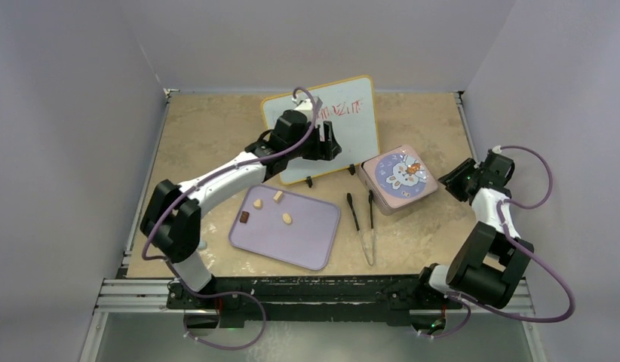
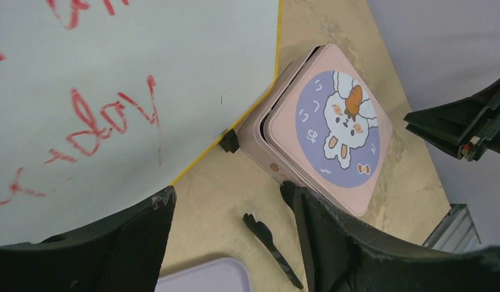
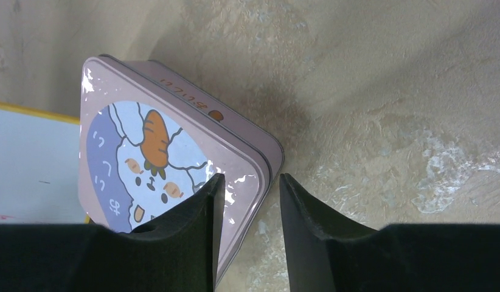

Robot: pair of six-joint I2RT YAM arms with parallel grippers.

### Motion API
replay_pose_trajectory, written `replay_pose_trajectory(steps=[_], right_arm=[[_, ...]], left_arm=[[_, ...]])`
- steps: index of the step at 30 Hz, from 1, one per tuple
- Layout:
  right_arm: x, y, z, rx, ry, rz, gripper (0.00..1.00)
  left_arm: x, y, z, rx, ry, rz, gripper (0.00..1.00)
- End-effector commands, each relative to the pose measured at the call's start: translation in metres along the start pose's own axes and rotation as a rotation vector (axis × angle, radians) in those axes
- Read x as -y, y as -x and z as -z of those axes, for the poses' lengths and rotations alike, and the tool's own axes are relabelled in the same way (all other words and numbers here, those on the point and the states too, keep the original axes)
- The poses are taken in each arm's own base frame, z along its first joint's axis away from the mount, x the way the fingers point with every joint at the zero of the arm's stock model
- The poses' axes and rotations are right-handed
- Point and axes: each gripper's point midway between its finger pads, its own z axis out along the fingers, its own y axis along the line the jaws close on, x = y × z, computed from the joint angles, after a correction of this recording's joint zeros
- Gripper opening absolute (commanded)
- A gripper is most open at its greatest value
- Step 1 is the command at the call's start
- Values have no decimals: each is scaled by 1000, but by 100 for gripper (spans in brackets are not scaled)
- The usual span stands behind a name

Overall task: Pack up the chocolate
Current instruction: Close the box lid on the packing box.

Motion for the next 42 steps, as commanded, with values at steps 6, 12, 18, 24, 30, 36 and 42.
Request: replay_pose_trajectory(steps=[6,12,18,24,30,36,42], right_arm=[[-2,-6,-5,5,53,23,35],[-7,-8,-10,-17,89,30,29],[-2,-16,-15,-50,81,21,28],[5,-20,-20,-72,51,9,26],[11,-25,-26,-102,27,2,18],[17,-29,-31,-125,11,-8,14],[18,-36,-33,-145,11,-20,12]], left_arm=[[36,-2,-52,56,-91,-63,70],[49,-24,-80,14,-118,-87,69],[52,-39,-98,-14,-126,-85,71],[54,-59,-113,-62,-178,-97,75],[52,-68,-128,-82,-184,-104,76],[53,-66,-138,-77,-187,-106,75],[51,-68,-145,-79,-188,-113,73]])
